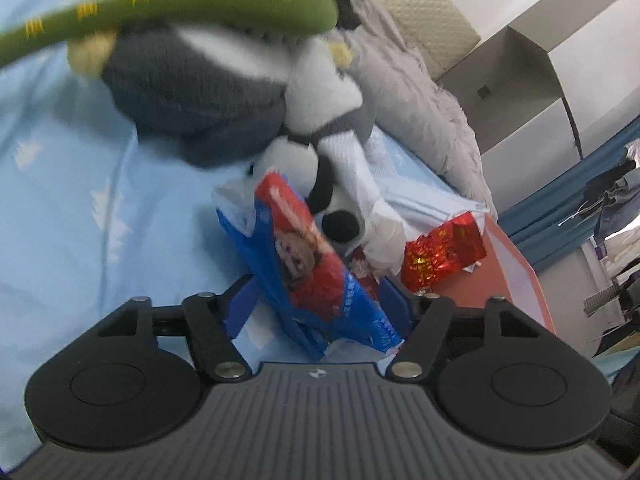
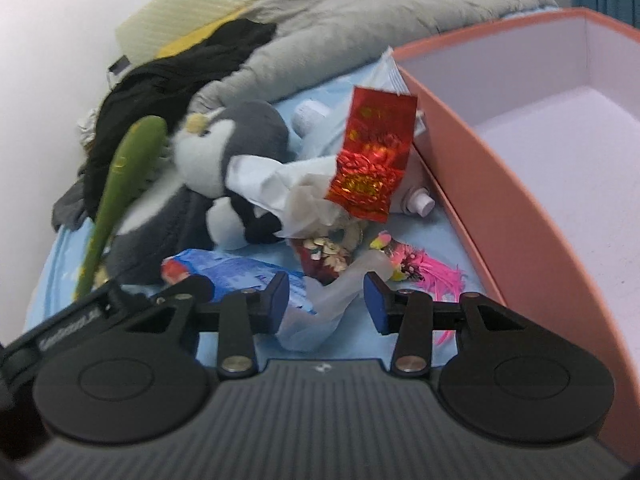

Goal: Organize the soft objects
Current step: 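Close the left gripper on the blue-and-red snack bag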

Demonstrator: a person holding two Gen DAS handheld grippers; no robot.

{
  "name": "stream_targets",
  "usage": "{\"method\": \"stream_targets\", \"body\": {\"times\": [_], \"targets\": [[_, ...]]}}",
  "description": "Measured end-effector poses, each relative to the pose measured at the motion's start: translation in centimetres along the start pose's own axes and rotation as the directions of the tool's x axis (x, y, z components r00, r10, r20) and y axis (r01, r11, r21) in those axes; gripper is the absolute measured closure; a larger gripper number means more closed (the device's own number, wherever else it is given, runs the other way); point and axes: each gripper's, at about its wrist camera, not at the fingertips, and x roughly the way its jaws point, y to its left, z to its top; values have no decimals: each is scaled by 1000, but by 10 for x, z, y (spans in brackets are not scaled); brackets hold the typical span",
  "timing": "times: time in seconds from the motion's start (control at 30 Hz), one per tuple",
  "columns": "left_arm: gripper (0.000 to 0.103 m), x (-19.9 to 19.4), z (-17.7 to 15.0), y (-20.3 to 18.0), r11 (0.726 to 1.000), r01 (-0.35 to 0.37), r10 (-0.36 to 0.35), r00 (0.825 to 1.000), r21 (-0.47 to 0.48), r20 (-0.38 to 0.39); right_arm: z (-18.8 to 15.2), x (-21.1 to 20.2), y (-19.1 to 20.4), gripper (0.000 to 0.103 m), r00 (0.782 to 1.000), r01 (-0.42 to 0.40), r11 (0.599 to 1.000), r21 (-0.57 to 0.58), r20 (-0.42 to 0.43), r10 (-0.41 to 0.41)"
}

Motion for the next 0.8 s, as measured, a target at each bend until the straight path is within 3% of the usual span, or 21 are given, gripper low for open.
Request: {"method": "stream_targets", "body": {"times": [0.33, 0.53, 0.67, 0.8], "targets": [[46, 33, -3, 6, 997, 41, -43, 999, -68, -30, 4, 40, -9, 57, 997, 67, 995, 80, -43, -63], [53, 43, -6, 4, 997, 20, -23, 999, -80, -39, 3, 48, -14, 57, 992, 111, 989, 100, -75, -104], [58, 45, -7, 6, 996, 20, -23, 999, -87, -38, -1, 52, -23, 58, 991, 98, 984, 150, -102, -84], [66, 40, -8, 5, 997, 21, -24, 999, -79, -36, 1, 49, -22, 76, 993, 80, 987, 141, -102, -66]]}}
